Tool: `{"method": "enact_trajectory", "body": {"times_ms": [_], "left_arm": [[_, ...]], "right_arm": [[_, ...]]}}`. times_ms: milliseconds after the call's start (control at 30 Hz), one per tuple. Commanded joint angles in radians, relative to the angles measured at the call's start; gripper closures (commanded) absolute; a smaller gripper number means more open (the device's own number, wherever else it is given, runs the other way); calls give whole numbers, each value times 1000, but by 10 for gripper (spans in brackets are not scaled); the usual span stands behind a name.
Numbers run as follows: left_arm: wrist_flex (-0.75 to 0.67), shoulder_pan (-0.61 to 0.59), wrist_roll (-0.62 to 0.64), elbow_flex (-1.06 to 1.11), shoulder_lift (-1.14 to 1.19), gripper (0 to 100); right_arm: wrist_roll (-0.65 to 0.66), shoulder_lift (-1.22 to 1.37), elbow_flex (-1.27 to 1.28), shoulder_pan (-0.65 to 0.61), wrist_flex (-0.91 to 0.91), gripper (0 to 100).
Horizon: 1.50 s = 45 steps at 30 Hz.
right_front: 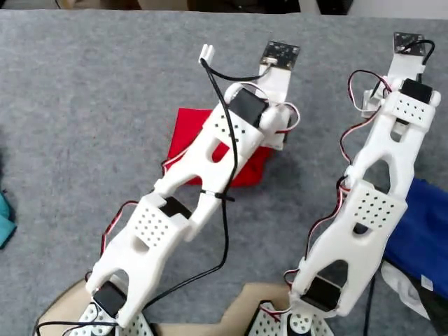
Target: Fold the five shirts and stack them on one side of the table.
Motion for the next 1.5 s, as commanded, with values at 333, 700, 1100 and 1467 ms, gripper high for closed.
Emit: {"method": "enact_trajectory", "body": {"times_ms": [333,700,1100,1467], "left_arm": [[3,-270,155,-221,-16,836],[-9,-419,224,-110,188,981],[-57,-459,249,-87,278,981],[-123,-559,282,-95,340,981]], "right_arm": [[-6,-7,-50,8,-17,989],[-5,-5,-42,-19,-17,989],[0,39,-54,-61,-17,989],[0,39,-54,-58,-17,989]]}}
